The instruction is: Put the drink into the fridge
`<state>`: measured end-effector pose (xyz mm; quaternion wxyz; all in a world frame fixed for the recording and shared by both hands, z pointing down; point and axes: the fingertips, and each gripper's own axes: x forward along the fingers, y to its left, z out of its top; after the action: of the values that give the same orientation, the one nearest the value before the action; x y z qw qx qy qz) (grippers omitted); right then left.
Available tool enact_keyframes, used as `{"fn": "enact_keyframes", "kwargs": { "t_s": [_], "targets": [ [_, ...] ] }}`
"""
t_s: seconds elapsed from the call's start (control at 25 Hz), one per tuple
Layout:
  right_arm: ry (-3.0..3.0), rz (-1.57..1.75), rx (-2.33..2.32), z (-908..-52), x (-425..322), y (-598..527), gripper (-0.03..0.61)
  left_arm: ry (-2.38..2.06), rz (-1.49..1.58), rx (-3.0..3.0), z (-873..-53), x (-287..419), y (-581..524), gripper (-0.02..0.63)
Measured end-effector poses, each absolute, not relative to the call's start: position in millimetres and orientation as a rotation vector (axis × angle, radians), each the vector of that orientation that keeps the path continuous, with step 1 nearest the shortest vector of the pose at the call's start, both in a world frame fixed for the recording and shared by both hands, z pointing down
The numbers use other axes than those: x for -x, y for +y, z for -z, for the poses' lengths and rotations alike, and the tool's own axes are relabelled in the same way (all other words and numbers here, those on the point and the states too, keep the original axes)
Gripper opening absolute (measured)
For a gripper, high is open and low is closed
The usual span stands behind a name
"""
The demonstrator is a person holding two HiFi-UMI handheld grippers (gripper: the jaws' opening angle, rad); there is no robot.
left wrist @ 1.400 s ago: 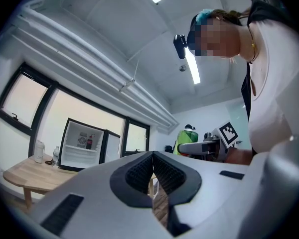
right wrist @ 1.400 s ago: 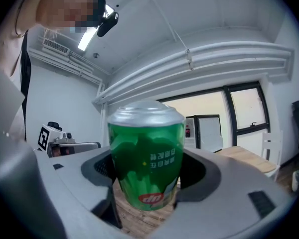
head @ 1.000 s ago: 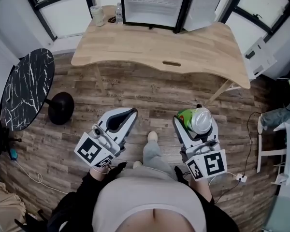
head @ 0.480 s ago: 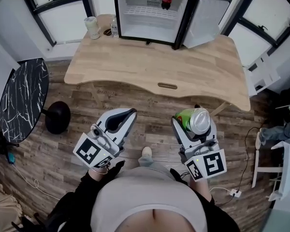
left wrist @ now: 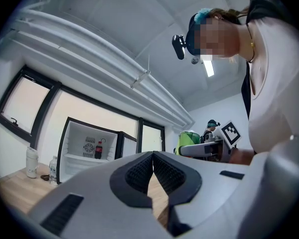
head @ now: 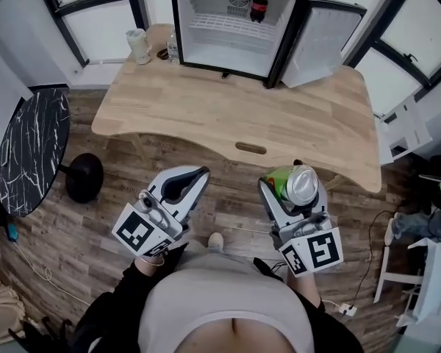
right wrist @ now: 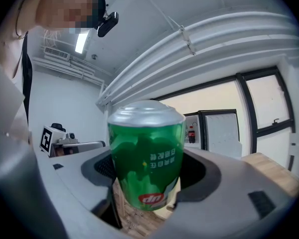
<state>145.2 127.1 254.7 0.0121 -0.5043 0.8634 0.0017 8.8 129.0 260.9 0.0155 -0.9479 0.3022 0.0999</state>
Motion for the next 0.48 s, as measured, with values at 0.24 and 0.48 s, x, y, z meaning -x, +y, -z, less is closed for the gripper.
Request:
{"fn": "enact_keyframes", "kwargs": {
  "t_s": [0.24,0.48],
  "targets": [
    [2.723,-0.005,1.538,-261,-147,114,0.35,0.963,-0.314,2.962,-269,-14,119,0.008],
    [2.752,0.008,1.511,-263,-146,105,0.35,0.972,-0.289,2.952,-267,-18,106,0.008]
  ]
}}
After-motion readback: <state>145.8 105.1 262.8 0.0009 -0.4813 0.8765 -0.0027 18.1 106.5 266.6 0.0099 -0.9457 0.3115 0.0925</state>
